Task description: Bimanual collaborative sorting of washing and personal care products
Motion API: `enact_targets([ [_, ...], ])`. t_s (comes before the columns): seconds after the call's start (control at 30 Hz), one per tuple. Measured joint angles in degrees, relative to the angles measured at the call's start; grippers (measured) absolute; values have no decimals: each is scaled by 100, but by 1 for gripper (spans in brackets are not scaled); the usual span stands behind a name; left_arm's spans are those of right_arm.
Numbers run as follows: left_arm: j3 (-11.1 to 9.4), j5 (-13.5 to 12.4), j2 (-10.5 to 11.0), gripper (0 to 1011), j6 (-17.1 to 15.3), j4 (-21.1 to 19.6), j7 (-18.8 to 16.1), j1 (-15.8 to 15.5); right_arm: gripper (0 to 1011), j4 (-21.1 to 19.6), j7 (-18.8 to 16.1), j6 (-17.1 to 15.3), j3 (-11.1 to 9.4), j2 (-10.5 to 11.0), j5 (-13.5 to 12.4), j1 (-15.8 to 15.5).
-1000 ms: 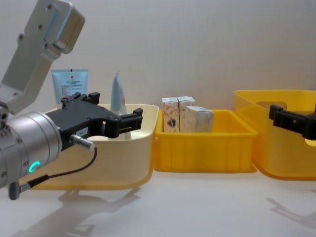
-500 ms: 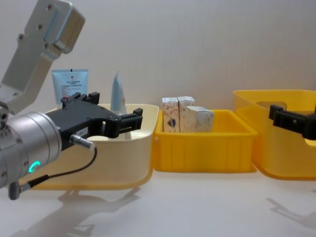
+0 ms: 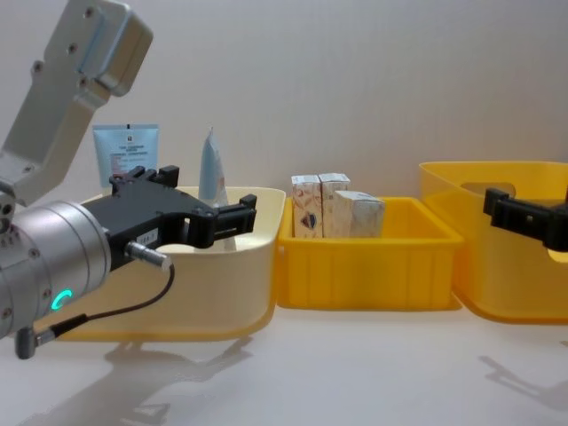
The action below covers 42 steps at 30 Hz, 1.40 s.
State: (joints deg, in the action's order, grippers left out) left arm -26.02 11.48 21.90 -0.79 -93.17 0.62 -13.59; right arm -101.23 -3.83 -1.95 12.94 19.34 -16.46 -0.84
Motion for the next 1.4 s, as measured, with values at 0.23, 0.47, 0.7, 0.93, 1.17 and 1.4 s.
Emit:
enact_targets([
  [0.23, 0, 0, 0, 1000, 0, 0, 0, 0, 1001, -1, 0, -1, -1, -1, 0, 1],
  [0.47, 0, 0, 0, 1000, 0, 0, 0, 0, 1001, -126, 2, -182, 21, -31, 28, 132],
  [0.7, 0, 0, 0, 1000, 0, 0, 0, 0, 1001, -392, 78, -687, 65, -130, 46, 449],
  [0.93, 0, 0, 0, 1000, 0, 0, 0, 0, 1001, -644, 211, -1470, 211, -382, 39, 933],
  [1.17, 0, 0, 0, 999, 0, 0, 0, 0, 1001, -657, 351, -2321, 417, -673, 28, 1450],
  [1.4, 0, 0, 0, 1000, 0, 0, 0, 0, 1001, -398, 505, -3139, 640, -986, 50, 1994],
])
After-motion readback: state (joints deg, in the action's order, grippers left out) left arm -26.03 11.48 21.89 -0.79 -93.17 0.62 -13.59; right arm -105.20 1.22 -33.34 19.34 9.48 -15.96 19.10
